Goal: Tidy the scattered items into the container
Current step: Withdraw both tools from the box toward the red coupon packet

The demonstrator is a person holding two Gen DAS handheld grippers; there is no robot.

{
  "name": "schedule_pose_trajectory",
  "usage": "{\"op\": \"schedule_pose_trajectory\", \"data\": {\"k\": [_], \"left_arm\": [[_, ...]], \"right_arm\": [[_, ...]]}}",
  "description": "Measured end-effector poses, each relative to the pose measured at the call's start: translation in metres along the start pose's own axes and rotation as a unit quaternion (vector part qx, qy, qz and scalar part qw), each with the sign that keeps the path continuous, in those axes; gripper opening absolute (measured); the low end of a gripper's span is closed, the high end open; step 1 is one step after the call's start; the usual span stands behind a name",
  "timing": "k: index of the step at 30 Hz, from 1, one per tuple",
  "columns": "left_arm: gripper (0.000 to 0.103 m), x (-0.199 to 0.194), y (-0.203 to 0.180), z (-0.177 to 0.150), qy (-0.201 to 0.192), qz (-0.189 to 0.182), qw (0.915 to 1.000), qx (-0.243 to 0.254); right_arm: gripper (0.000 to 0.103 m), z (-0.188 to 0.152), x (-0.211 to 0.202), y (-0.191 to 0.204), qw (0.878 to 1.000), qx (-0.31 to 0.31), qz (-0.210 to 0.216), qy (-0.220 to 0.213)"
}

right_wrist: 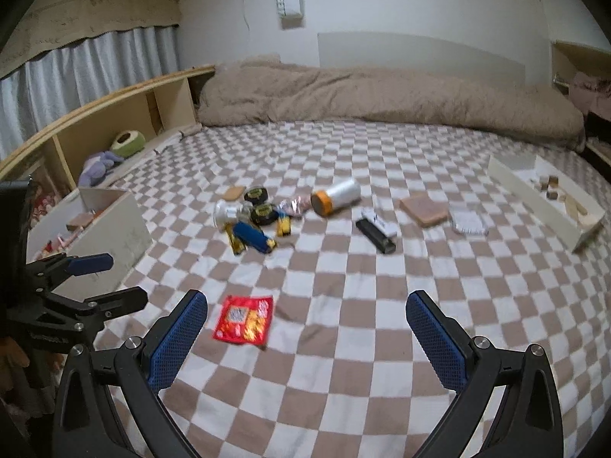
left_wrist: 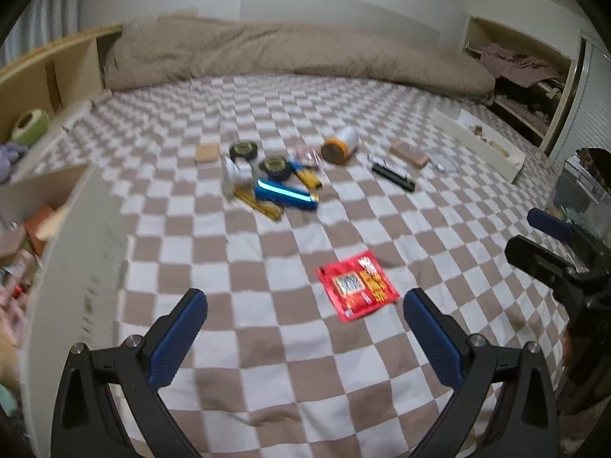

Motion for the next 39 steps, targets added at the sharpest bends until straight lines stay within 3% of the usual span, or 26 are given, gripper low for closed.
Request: {"op": "schedule_pose_trajectory", "data": {"k": [7,21,31,39], "left_arm": [[0.103,0.032,-0.010,-0.012,0.029,-0.012,0.9991,-0.027],[0.103,0.085,-0.038,-0.029,0.071,0.000,0.9965,-0.044],[0.103,0.107,-0.046,-0.025,0.061,0.074,0.9947,-0.037],[0.103,0.119,-0.044,-0.023,0.091,0.087,0.9911,-0.043]], "right_arm": [[0.103,-0.019,0.014,-0.011,1.000,0.024,-0.004,0.011],[0.103,-0.041,0.019,-0.039,0.996,0.081,-0.005,0.037],[0.103,-0.042,0.015,-0.055,0.993,0.111,-0.010,0.033],[0.103,-0.037,0.012,-0.065,0.991,0.130,0.014,0.012]]}}
Point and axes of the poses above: each gripper's, at about its wrist camera, not at the fingertips, and x roughly the way its jaws point, y to its left, z to its top, the point moved 9 cm from there along x, roughly the way its jaws point, and after that the axes turned 2 degrees about y, right-handed, at the moved point
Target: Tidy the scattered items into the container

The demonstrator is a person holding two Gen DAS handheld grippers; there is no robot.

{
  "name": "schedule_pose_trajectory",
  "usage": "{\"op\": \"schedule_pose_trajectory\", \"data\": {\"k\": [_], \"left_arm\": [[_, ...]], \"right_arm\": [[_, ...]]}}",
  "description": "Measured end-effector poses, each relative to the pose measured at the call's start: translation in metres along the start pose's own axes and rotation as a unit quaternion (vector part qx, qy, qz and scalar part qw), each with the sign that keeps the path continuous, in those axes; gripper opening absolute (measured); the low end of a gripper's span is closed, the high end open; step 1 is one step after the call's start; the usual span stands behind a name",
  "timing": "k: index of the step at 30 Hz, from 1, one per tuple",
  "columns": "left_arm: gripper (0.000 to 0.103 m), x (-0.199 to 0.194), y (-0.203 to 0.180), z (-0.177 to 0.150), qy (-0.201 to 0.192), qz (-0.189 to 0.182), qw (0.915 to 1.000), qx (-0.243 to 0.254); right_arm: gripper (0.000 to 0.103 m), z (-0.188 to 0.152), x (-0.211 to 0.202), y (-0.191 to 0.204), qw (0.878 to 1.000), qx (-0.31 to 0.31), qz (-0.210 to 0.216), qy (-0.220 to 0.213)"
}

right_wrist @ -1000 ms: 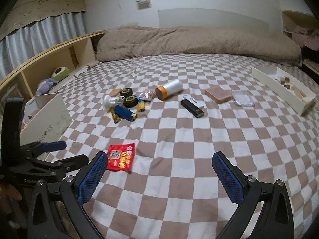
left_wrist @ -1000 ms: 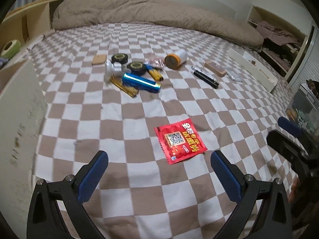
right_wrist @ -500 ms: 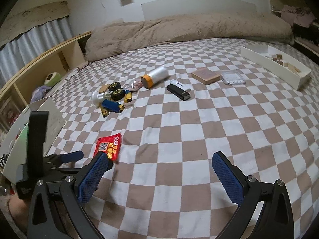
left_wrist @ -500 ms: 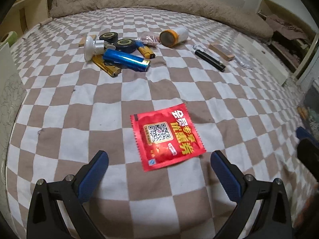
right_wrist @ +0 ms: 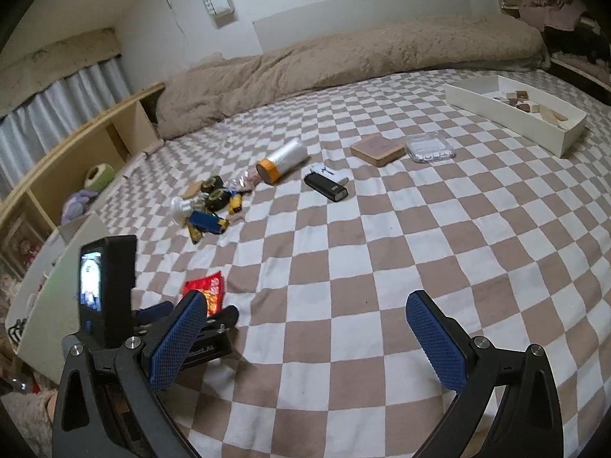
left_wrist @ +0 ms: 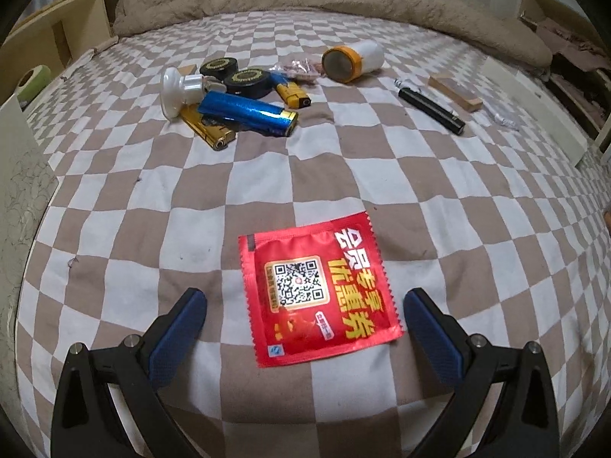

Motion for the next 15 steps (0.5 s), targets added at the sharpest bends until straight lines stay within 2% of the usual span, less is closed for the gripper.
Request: {"op": "schedule_pose_trajectory", "data": {"k": [3,8,15], "left_arm": [[0.103,0.0029,-0.0011,0.0013,0.022,0.008,0.9997,-0.004],[0.103,0.0072,0.0002,0.0057,0.050,0.000,0.9987,-0.012],[0.102,0.0037,-0.0031,0.0027,0.032,-0.021,0.9992,0.008]], "right_arm": [[0.103,0.0021,-0.0010,-0.0034,1.000,0.012,0.007,-0.004],[0.103,0.0006,-0.0017,-0.0003,1.000,0.005,0.018,0.000],[0.103,0.0007,0.0003,0.0008,1.000,0.004,0.025,-0.002]]}}
Point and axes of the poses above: each gripper's, at about its wrist camera, not at the fingertips, and x roughly the way its jaws point, y to its left, z to its top, the point moved 9 cm from there along x, roughly the way its jaws point, and after that the axes turned 2 degrees about y, right-handed, at the moved point
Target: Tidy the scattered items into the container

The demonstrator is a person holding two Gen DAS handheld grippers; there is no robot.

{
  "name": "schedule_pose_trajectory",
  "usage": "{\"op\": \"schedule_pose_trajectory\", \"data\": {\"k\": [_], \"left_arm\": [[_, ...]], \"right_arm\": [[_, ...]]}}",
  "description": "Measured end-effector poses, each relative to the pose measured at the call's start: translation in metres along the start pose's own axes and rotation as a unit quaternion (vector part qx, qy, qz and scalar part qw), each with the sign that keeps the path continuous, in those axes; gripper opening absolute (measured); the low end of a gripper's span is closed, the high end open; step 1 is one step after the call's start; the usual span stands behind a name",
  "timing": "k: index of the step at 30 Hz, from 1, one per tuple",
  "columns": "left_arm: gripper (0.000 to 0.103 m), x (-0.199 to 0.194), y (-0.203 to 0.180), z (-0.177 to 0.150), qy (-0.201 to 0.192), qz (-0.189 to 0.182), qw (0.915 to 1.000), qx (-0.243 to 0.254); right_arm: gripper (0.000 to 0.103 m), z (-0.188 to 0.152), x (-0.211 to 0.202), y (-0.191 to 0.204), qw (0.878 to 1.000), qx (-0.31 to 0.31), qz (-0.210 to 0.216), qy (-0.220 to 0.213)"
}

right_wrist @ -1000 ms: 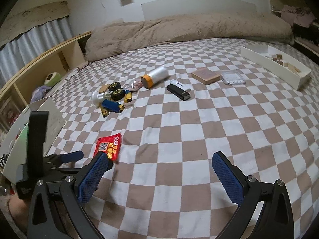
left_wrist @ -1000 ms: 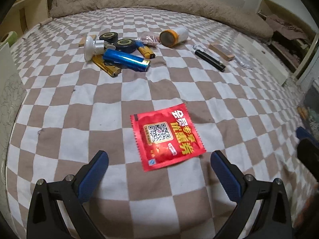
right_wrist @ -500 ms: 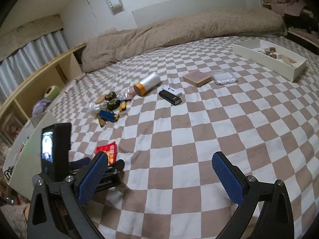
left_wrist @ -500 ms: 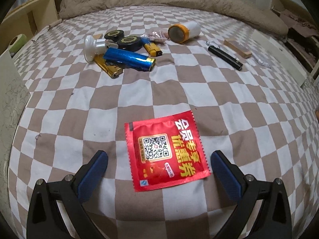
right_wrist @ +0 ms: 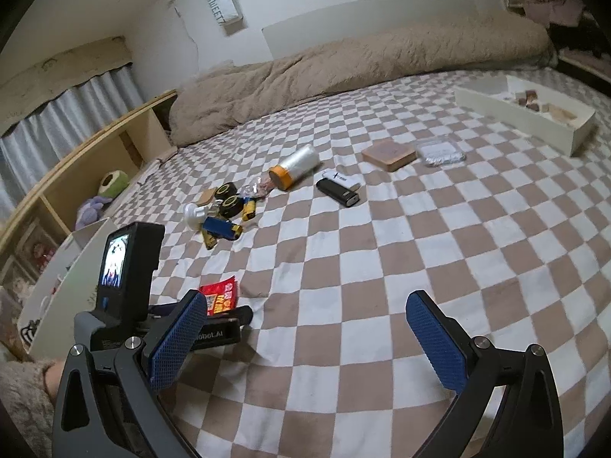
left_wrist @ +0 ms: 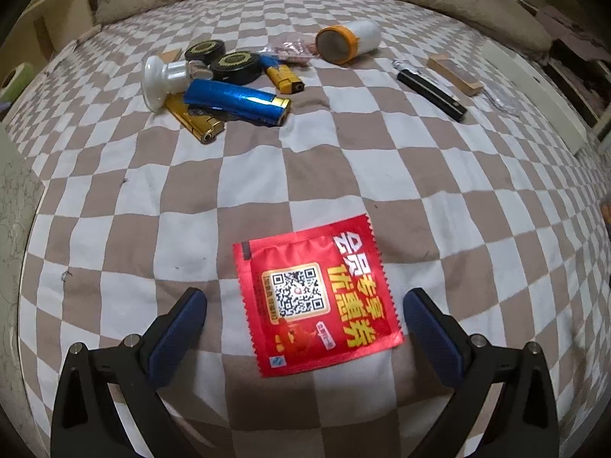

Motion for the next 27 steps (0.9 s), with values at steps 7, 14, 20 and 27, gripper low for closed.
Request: {"op": "schedule_pose_trajectory", "data": {"k": [7,14,20,27], "left_arm": [[0.074,-0.008,-0.002,0.000,-0.041,-0.003,0.9992,0.000],[0.045,-0.012,0.007,0.005,-0.044,-0.046,0.9956,0.069],[0.041,-0.016,0.024,0.006,-0.049,-0.054,0.9919,0.104],[0.021,-0.016,0.033,0.013,-0.053,-0.047,0.9879,0.138]], "right_arm": [[0.103,-0.002,0.000,-0.006,1.000,-0.012,-0.029,-0.002],[0.103,0.004,-0.007,-0.019,0.996,-0.006,-0.083,-0.029],[0.103,0.001,0.005,-0.021,0.996,0.001,-0.090,-0.010],[0.103,0.017,0.025,-0.019,0.996,0.044,-0.073,0.008]]}}
Point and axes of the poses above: each gripper's, at about its wrist camera, not at the fingertips, and x roughly the way its jaws point, y to its left, z to its top, the point moved 9 cm from there along x, roughly the way its jaws point, and after that the axes turned 2 degrees about y, right-handed, at the moved point
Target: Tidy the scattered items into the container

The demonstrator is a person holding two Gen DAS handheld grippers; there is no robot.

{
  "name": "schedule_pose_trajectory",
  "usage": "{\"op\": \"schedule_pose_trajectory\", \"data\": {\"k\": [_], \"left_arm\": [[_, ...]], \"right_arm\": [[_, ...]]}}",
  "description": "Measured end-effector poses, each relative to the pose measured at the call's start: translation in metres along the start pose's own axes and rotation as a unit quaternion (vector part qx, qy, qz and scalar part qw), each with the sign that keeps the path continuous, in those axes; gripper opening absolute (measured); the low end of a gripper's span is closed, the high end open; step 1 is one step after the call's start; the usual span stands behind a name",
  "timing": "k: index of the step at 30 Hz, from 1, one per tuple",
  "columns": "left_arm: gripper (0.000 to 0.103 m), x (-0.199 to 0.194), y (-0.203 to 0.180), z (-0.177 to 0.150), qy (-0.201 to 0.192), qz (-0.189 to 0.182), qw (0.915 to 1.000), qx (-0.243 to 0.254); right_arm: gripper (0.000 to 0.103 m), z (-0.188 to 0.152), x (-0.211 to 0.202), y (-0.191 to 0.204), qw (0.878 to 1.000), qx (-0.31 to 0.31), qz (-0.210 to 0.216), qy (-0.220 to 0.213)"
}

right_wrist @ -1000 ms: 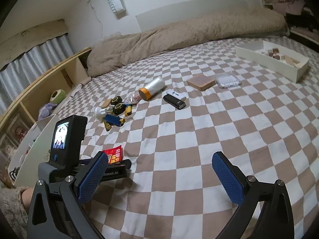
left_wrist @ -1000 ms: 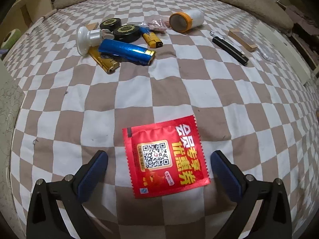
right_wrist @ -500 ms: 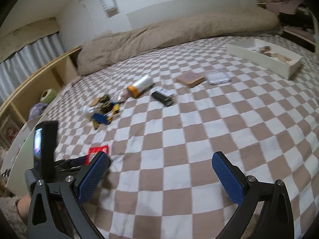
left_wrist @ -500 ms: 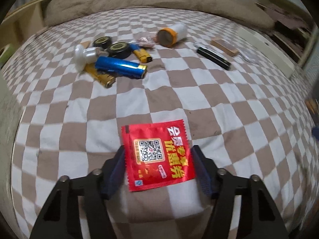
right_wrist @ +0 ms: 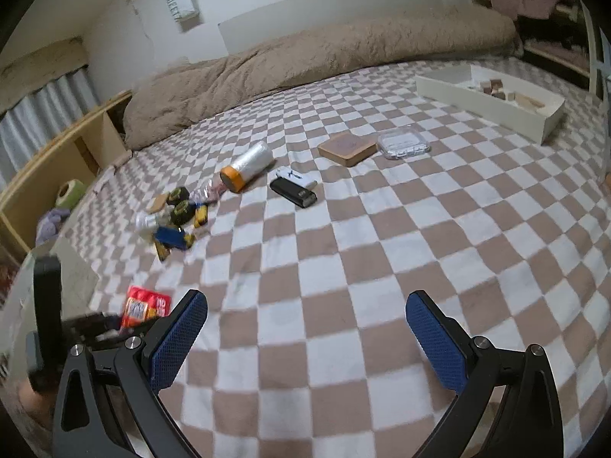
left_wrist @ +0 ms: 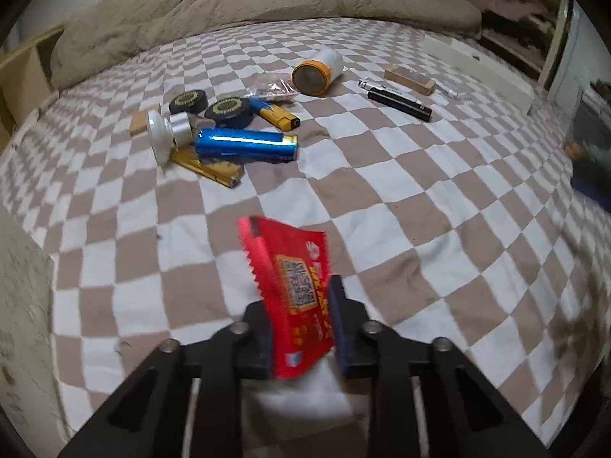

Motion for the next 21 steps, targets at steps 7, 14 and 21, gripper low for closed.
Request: {"op": "schedule_pose_trajectory", "data": {"k": [7,14,21], "left_arm": [[0.021,0.003,0.002,0.000,0.007,-0.037,0.9992,0.016],[0.022,0.001,0.017,0.003,0.011,-0.076,0.9970,0.001],[0.022,0.002,0.022,0.001,0.008,-0.063,0.9979,0.013]], "right_arm": [[0.103,0.024,0.051,0.003,0.997,0.068,0.023,0.039],[0.103,0.043,0.111,0.022,0.994,0.074,-0.012,0.084],[0.095,0.060,0.159,0.021,0.984,0.132,-0.063,0.100]]}}
Point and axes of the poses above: each gripper's, at about its wrist camera, not at the fingertips, and x roughly the way its jaws point, y to its left, z to its top, the point moved 9 cm from there along x, roughly the way its jaws point, and after that the axes turned 2 degrees about y, right-handed, at the moved point
